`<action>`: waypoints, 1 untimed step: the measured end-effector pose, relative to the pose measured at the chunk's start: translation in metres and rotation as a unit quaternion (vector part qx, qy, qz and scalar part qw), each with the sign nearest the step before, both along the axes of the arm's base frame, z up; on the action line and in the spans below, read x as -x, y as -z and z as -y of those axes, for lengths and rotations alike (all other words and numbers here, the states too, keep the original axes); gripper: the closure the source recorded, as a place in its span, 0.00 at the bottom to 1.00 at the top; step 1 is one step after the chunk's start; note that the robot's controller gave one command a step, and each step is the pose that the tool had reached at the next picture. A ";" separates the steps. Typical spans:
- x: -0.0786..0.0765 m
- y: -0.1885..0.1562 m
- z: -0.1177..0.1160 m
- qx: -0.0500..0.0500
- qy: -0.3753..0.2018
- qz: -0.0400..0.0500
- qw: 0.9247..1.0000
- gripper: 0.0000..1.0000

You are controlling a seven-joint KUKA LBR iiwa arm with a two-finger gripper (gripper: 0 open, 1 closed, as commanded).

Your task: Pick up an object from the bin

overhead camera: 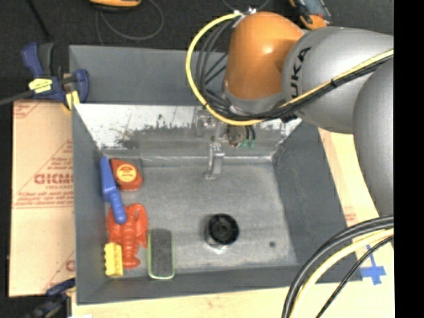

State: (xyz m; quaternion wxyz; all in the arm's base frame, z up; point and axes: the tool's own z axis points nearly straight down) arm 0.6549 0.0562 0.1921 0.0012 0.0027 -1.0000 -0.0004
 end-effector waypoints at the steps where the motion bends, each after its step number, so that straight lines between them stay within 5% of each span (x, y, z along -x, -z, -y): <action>1: 0.001 -0.002 0.000 0.000 0.000 0.001 1.000 0.00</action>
Offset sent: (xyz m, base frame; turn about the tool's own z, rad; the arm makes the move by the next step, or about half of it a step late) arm -0.0224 -0.0357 -0.0975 -0.2080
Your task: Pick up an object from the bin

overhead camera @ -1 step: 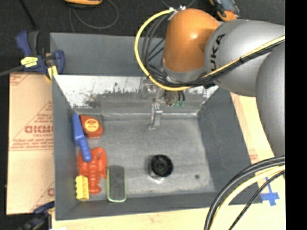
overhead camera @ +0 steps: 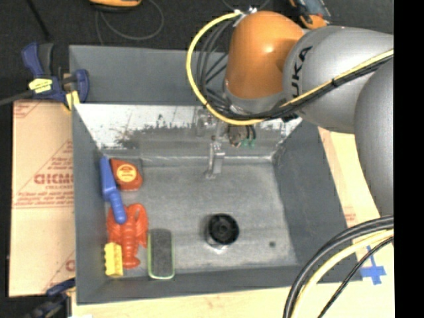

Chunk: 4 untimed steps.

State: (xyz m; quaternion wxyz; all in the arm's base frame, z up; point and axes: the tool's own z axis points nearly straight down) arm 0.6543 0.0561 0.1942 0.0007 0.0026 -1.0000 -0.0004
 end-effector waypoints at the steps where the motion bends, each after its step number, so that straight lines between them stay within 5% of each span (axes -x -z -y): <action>1: 0.007 0.037 0.014 0.000 -0.042 0.005 0.999 0.00; 2: 0.067 0.062 0.021 0.001 -0.074 0.003 0.997 0.00; 3: 0.090 0.078 0.042 0.000 -0.071 0.000 0.997 0.00; 4: 0.154 0.123 0.055 0.000 -0.136 0.001 0.991 1.00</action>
Offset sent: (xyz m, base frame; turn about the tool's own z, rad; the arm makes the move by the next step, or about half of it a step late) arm -0.0821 -0.0218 -0.0684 -0.1627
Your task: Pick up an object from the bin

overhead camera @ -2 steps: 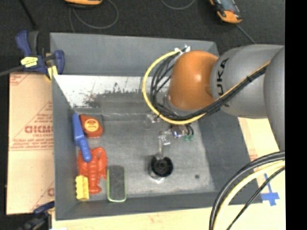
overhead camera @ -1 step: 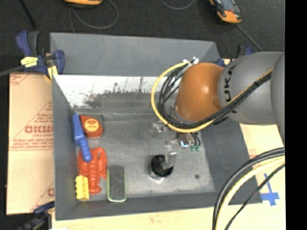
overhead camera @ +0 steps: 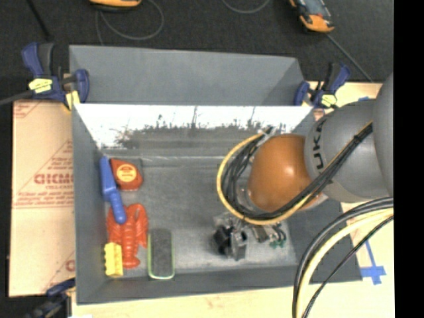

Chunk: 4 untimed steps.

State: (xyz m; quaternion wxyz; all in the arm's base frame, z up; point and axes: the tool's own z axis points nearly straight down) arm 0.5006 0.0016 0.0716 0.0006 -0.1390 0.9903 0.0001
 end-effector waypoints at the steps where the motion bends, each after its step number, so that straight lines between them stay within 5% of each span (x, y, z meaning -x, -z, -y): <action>1: 0.000 0.000 0.000 0.000 0.000 0.000 1.000 1.00; 2: 0.020 -0.072 0.009 0.000 0.006 0.000 1.000 1.00; 3: 0.020 -0.072 0.009 0.000 0.006 0.000 1.000 1.00; 4: 0.018 -0.124 0.010 0.000 0.012 -0.003 1.000 1.00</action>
Offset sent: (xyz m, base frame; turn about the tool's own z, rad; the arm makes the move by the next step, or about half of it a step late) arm -0.0202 -0.0082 0.0715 0.0067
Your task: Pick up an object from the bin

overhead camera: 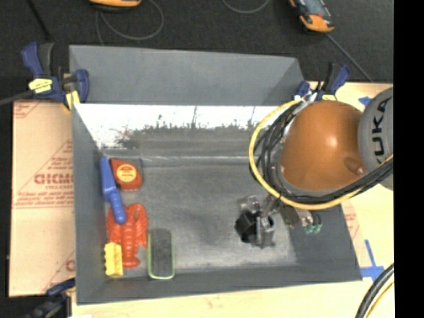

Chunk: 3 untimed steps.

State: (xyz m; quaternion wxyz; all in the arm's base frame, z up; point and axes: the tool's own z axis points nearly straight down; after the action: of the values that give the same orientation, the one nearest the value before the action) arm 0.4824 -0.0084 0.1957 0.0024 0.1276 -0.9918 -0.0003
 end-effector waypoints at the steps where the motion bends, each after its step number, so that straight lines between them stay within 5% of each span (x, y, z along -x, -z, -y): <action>1: -0.002 -0.020 0.001 0.000 0.001 0.005 1.000 1.00; 2: -0.016 -0.056 -0.013 0.000 0.009 0.000 1.000 1.00; 3: -0.019 -0.030 -0.016 0.000 0.008 0.009 1.000 1.00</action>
Offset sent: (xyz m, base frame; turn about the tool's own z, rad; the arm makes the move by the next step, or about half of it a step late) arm 0.0268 0.0237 0.0945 0.0309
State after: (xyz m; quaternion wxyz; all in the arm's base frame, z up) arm 0.5011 0.0079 0.2261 -0.0071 0.1193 -0.9928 0.0006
